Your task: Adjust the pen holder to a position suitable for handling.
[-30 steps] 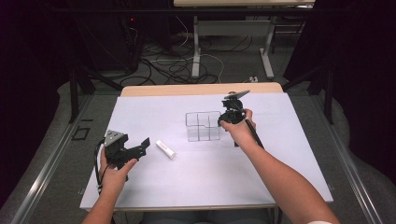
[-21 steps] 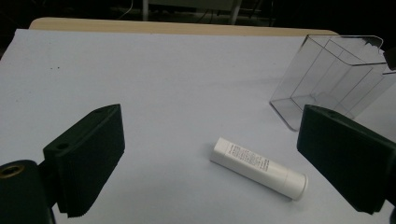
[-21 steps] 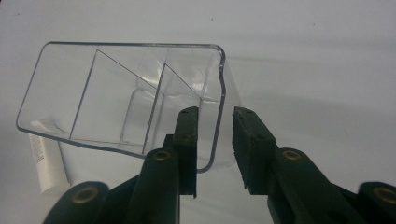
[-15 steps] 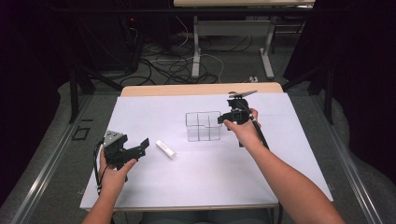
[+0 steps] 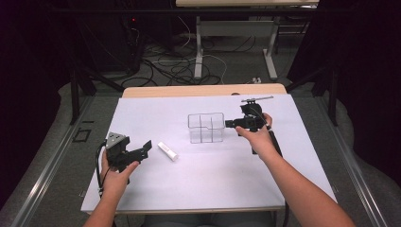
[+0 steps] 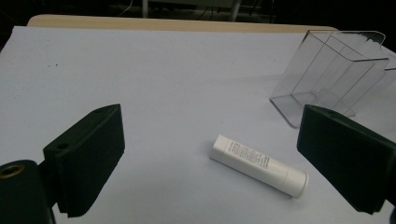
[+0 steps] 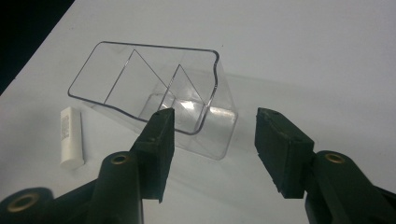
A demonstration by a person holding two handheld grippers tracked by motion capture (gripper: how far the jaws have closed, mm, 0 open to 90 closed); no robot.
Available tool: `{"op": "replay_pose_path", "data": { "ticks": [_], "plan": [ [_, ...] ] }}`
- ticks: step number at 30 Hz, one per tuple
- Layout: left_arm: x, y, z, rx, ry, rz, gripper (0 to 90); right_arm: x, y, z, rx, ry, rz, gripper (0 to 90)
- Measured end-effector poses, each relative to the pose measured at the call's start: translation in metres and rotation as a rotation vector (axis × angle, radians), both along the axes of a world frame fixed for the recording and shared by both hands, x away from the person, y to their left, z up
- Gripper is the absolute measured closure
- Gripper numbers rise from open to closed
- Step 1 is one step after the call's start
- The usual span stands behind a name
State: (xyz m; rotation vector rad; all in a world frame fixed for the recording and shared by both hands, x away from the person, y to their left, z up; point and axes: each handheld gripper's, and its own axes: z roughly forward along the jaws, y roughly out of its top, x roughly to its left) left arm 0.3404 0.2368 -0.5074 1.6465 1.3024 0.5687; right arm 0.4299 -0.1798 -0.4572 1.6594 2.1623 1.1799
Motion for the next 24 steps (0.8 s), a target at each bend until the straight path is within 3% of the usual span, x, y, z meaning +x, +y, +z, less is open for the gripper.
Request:
{"op": "replay_pose_path", "data": {
  "ticks": [8,13,17,19,22,24],
  "plan": [
    [0.0,-0.001,0.0,0.004,-0.002,0.0,8.0,-0.014,-0.008,-0.007,-0.021,-0.063,0.07,40.7],
    [-0.001,-0.001,0.001,0.01,0.0,-0.001,8.1,-0.025,-0.01,-0.013,0.009,-0.115,0.1,34.4],
    [-0.001,0.0,0.0,0.011,-0.003,0.0,8.3,-0.036,-0.005,-0.019,0.012,-0.167,0.103,27.1],
    [-0.001,-0.001,0.0,0.012,-0.002,0.001,8.3,-0.038,-0.004,-0.021,0.013,-0.171,0.107,25.5],
    [-0.001,-0.001,0.0,0.012,-0.002,0.0,8.3,-0.044,0.002,-0.028,0.0,-0.177,0.134,21.0],
    [-0.002,-0.001,0.0,0.013,-0.002,0.001,8.3,-0.047,0.008,-0.034,-0.025,-0.204,0.16,17.2]
  ]
}}
